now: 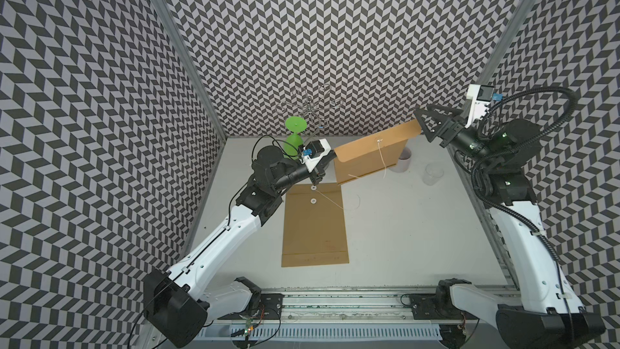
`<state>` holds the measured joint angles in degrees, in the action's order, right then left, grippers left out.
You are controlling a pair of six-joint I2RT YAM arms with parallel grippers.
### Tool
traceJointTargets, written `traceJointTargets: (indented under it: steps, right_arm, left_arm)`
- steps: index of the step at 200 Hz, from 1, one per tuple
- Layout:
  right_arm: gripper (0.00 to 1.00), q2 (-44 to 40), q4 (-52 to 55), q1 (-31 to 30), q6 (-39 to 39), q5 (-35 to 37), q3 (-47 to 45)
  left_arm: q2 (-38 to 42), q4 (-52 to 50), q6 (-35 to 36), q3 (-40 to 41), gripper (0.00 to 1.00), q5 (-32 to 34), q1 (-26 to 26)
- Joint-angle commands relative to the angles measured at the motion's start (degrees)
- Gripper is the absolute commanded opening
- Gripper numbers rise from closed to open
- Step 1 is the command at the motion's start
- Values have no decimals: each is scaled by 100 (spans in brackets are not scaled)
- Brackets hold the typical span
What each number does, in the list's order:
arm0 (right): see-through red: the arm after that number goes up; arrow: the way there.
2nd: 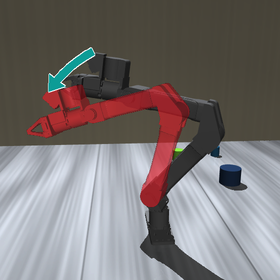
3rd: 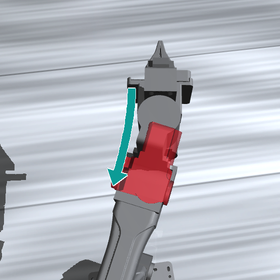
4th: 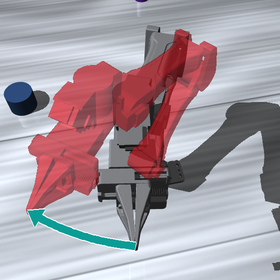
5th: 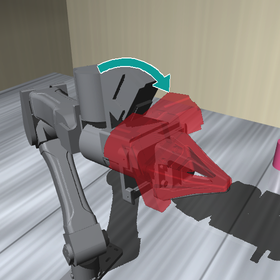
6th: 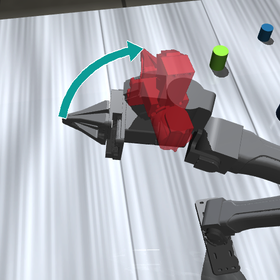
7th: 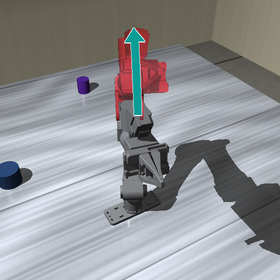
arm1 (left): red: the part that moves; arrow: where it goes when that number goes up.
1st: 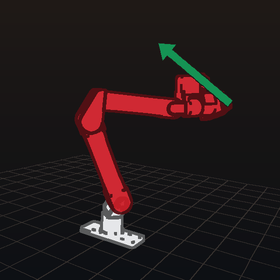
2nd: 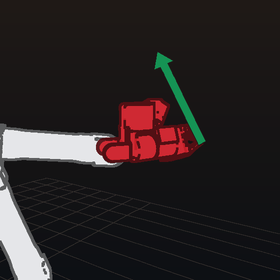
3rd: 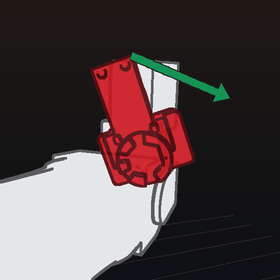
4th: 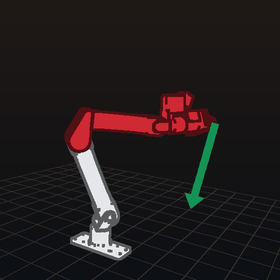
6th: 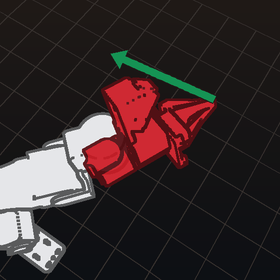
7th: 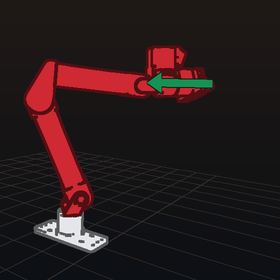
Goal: Close the mouth of the file bag
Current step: Adjust the file bag.
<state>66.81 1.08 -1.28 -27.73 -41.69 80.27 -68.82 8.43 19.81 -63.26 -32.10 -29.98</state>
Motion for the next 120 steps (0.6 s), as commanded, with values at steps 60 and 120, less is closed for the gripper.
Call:
traceJointTargets:
  steps: [60,120]
  right_arm:
    - [100,-187,-80,128,580,-1229,-936]
    - [95,-426,-1332,214,-113,-1745,-1602]
  left_arm:
    - [-79,-412,85,-576,0,-378,186]
    - [-293,-616,-122,-922,0,-506,292]
